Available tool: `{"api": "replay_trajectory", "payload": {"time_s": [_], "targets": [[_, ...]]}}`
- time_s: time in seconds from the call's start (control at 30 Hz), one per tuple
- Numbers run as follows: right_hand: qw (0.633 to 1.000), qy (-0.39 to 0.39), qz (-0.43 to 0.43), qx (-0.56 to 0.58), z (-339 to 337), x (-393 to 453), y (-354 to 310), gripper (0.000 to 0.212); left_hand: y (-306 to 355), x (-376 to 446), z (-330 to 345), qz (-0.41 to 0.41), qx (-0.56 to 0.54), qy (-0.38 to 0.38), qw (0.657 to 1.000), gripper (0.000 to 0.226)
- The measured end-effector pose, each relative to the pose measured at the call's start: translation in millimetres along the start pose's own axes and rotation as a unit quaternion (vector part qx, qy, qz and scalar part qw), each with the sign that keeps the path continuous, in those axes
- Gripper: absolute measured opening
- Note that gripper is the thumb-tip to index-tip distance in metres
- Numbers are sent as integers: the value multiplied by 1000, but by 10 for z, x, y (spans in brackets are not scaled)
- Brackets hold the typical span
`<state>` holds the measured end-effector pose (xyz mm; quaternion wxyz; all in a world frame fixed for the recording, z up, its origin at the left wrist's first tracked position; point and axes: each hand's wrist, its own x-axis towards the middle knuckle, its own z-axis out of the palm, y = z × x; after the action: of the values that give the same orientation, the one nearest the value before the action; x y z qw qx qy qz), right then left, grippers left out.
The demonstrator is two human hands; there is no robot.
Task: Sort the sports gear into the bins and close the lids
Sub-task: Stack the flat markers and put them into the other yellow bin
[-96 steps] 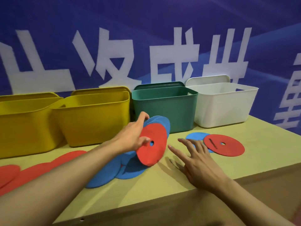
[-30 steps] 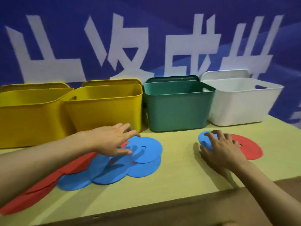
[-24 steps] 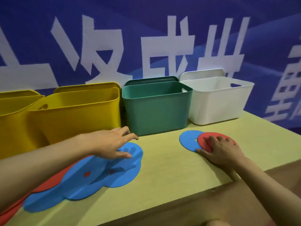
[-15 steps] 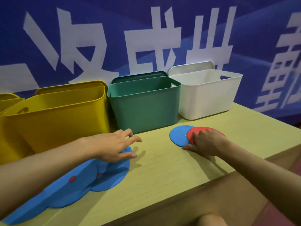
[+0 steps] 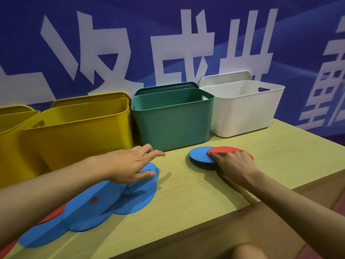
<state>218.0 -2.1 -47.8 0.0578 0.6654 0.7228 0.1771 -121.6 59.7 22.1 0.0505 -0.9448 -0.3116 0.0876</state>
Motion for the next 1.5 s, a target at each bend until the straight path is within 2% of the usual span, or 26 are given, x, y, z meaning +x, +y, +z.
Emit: {"api": "replay_trajectory", "payload": {"time_s": [0.07,0.17,0.23,0.3,0.43,0.57,0.67,0.73,0.8,0.87,0.93,1.03,1.17,1.27,1.33,1.5], "targets": [[997,49,-43,38,-117,-88,-157,70,-8,-38,18,-5,2,29,1000,69],[978,125,-133,98,-319,-210,-439,75,86,-47,88,5,12,69,998,84],[967,145,-181,110,-403,-236,-631,73,176,-51,171,8,16,72,997,91],[956,145,-224,125,-445,-240,-820,67,248,-61,269,17,23,69,997,85],[923,156,-285,208,-529,-239,-1103,55,224,-217,437,22,26,70,997,56],[888,125,-336,289,-577,-244,-1371,52,86,-472,550,4,60,74,995,50],[875,114,-363,299,-624,-238,-1502,54,13,-637,579,9,140,81,987,49],[890,104,-366,251,-662,-224,-1523,59,-91,-778,574,26,209,120,970,44],[914,56,-346,203,-681,-214,-1510,79,-249,-944,543,34,255,136,957,41],[927,19,-331,178,-689,-200,-1517,93,-436,-1157,484,20,273,144,951,40],[929,2,-324,178,-712,-184,-1551,95,-633,-1397,439,-3,277,141,950,45],[925,-14,-323,200,-808,-111,-1707,91,-857,-1813,371,-45,300,118,946,41],[921,9,-317,229,-921,90,-2037,80,-1072,-2312,261,-117,293,115,942,43],[919,9,-315,236,-962,212,-2345,70,-1308,-2663,127,-164,289,134,933,50],[919,-1,-311,242,-959,255,-2559,63,-1526,-2897,-26,-197,286,149,926,45],[925,-20,-261,275,-769,313,-2931,59,-2082,-3254,-578,-335,305,156,878,47]]}}
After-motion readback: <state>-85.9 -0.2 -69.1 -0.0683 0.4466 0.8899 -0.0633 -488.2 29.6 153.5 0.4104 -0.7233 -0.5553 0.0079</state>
